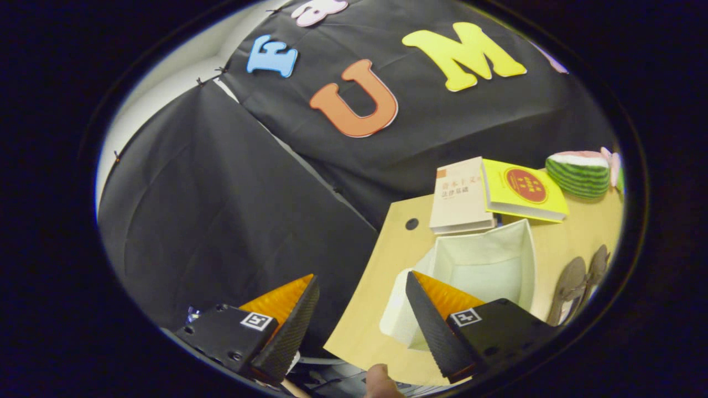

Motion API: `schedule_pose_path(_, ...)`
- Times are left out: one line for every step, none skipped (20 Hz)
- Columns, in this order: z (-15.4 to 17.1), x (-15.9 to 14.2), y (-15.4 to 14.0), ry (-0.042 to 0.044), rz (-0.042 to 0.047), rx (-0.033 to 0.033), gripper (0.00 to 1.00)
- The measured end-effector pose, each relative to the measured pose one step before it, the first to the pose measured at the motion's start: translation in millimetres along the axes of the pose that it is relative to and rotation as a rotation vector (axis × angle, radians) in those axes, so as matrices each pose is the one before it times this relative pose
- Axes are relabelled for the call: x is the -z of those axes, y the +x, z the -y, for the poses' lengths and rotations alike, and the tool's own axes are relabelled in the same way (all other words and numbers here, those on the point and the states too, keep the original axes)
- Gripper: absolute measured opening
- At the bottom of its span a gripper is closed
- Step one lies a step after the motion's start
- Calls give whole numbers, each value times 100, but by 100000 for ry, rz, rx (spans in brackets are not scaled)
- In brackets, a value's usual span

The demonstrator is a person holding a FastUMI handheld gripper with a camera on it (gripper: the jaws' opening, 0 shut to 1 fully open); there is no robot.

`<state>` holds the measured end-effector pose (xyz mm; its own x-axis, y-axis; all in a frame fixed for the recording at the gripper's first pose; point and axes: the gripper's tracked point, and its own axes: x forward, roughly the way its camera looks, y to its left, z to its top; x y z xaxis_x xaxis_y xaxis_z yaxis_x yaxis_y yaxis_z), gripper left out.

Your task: Open the storage box then place both shoes into the box .Put the left shoe in first, then the right shoe, with the right side of both shoes facing outward in a uniform manner.

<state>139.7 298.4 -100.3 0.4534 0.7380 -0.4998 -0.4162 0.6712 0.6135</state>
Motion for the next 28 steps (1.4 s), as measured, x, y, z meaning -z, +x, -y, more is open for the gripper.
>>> schedule_pose_path(1668,174,-402,-834,-1243,3497,100)
schedule_pose_path(1736,260,-315,-1326,-1555,3086,100)
schedule_pose_path(1817,337,-306,-1428,-1406,3629,100)
schedule_pose_path(2276,435,-204,-996,-881,4243,100)
schedule_pose_path(2330,394,-255,-476,-242,5001,100)
schedule_pose_path(2110,671,-346,-963,-737,4413,100)
schedule_pose_path(2101,686,-232,-2212,-1397,2892,100)
schedule_pose_path(1911,948,-236,-1532,-1699,2117,100)
schedule_pose_path(1819,917,-196,-628,-2173,1798,100)
schedule_pose_path(1809,859,-66,841,-1206,1643,100)
schedule_pose_path(1748,642,-113,1020,-1076,1420,100)
schedule_pose_path(1789,757,-113,730,-1136,1357,100)
schedule_pose_path(1764,780,-1,-375,-1387,2216,100)
schedule_pose_path(1960,979,105,-1584,-2330,2907,100)
schedule_pose_path(1888,653,189,-1702,-1165,3343,100)
schedule_pose_path(1890,422,287,-1151,-630,3864,100)
schedule_pose_path(1627,591,460,-285,-1219,3722,100)
schedule_pose_path(1323,868,573,-52,-2539,2576,100)
schedule_pose_path(761,840,577,164,-2770,652,100)
schedule_pose_path(707,853,603,-187,-3274,260,100)
schedule_pose_path(975,730,698,317,-3178,1796,100)
schedule_pose_path(1114,616,770,510,-2666,2770,100)
schedule_pose_path(818,669,617,-540,-2969,2153,100)
schedule_pose_path(733,690,836,-473,-2632,2359,99)
schedule_pose_path(474,374,755,-802,-2097,1435,98)
schedule_pose_path(561,397,886,-1036,-2712,2187,94)
schedule_pose_path(377,523,576,-410,-2754,1970,87)
schedule_pose_path(-10,155,984,-367,-1734,491,79)
